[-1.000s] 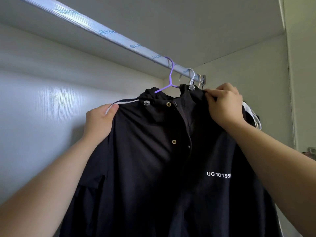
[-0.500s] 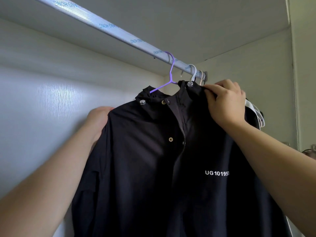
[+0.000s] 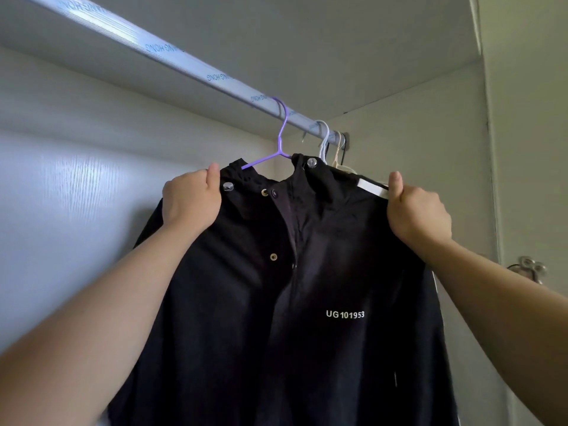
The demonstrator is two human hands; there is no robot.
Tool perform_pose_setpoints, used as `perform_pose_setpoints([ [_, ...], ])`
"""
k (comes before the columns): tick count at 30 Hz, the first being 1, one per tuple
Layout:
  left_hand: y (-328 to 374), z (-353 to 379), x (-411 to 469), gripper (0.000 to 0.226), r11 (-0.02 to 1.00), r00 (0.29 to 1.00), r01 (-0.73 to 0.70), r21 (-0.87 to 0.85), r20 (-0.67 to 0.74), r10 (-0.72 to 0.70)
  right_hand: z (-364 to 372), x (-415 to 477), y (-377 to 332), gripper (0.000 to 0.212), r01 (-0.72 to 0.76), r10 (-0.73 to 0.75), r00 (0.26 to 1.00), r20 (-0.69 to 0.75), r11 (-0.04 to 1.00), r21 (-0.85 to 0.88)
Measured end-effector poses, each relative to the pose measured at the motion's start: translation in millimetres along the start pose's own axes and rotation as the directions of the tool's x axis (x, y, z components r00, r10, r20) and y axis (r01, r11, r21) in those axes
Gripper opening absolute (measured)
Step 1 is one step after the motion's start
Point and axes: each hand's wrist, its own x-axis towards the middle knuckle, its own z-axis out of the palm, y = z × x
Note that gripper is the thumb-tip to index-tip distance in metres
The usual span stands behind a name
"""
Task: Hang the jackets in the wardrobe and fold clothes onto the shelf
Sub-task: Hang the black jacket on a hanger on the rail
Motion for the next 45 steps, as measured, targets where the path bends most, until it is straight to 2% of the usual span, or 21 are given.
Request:
perform_pose_setpoints([
  [4, -6, -1, 8, 0.054, 0.998, 0.998, -0.040, 0.049, -0.042, 0.042, -4, 3, 9, 0.078, 0.083, -0.081, 0.996, 0.044, 0.996, -0.033],
  [8, -7, -8, 15, 0.046, 0.997, 0.998, -0.064, -0.033, -0.023, 0.063, -12, 26, 18, 0.078, 0.129, -0.129, 0.991, 0.021, 0.992, 0.004],
  [11, -7, -9, 15, 0.041, 0.996, 0.997, -0.082, -0.038, -0.014, 0.081, -16, 37, 15, 0.076, 0.113, -0.112, 0.993, -0.039, 0.993, 0.024],
  [13, -6, -6, 12, 0.034, 0.997, 0.998, -0.068, -0.041, -0.018, 0.067, -13, 41, 12, 0.074, 0.107, -0.107, 0.994, -0.023, 0.994, -0.011],
  [15, -6, 0, 10, 0.040, 0.998, 0.999, -0.030, -0.061, -0.040, 0.028, -10, 42, 9, 0.074, 0.063, -0.063, 0.998, 0.006, 0.998, -0.024],
  [18, -6, 6, 8, 0.047, 0.998, 0.999, -0.014, -0.066, -0.053, 0.010, -8, 37, 2, 0.066, 0.030, -0.025, 0.998, -0.063, 0.996, 0.080],
  [20, -6, 6, 7, 0.050, 0.997, 0.999, -0.013, -0.070, -0.053, 0.009, -5, 24, -10, 0.052, 0.191, -0.180, 0.974, -0.134, 0.979, 0.069],
  [22, -7, 6, 7, 0.052, 0.997, 0.999, -0.001, -0.082, -0.054, -0.003, 3, 6, -24, 0.043, 0.431, -0.425, 0.887, -0.182, 0.903, -0.007],
  [24, -7, 5, 6, 0.053, 0.997, 0.998, 0.000, -0.084, -0.057, -0.005, 10, -5, -33, 0.038, 0.510, -0.513, 0.838, -0.183, 0.857, -0.066],
  [25, -6, 4, 6, 0.051, 0.997, 0.998, -0.007, -0.083, -0.058, 0.002, 12, -6, -36, 0.037, 0.512, -0.518, 0.840, -0.163, 0.855, -0.077],
  [27, -6, 3, 8, 0.049, 0.997, 0.998, -0.015, -0.072, -0.062, 0.011, 16, 0, -40, 0.033, 0.447, -0.448, 0.892, -0.065, 0.894, -0.033],
  [31, -5, 2, 10, 0.044, 0.997, 0.998, -0.036, -0.073, -0.052, 0.033, 13, 24, -53, 0.020, 0.209, -0.226, 0.957, 0.179, 0.971, 0.113],
  [34, -5, 8, 8, 0.044, 0.996, 0.999, -0.034, -0.085, -0.040, 0.030, 4, 35, -71, 0.033, 0.171, -0.195, 0.956, 0.220, 0.978, 0.123],
  [36, -8, 11, 8, 0.041, 0.997, 0.999, -0.025, -0.078, -0.028, 0.022, 4, 35, -81, 0.034, 0.177, -0.203, 0.952, 0.230, 0.976, 0.130],
  [39, -11, 13, 5, 0.035, 0.997, 1.000, -0.019, -0.081, -0.018, 0.018, 11, 27, -85, 0.038, 0.276, -0.288, 0.947, 0.139, 0.956, 0.104],
  [41, -13, 11, 4, 0.044, 0.994, 0.998, -0.032, -0.109, -0.049, 0.027, 17, 19, -78, 0.051, 0.331, -0.336, 0.940, 0.057, 0.940, 0.079],
  [45, -40, 3, -1, 0.050, 0.995, 0.999, -0.007, -0.101, -0.048, 0.002, 23, 7, -56, 0.058, 0.435, -0.439, 0.898, -0.033, 0.897, -0.078],
])
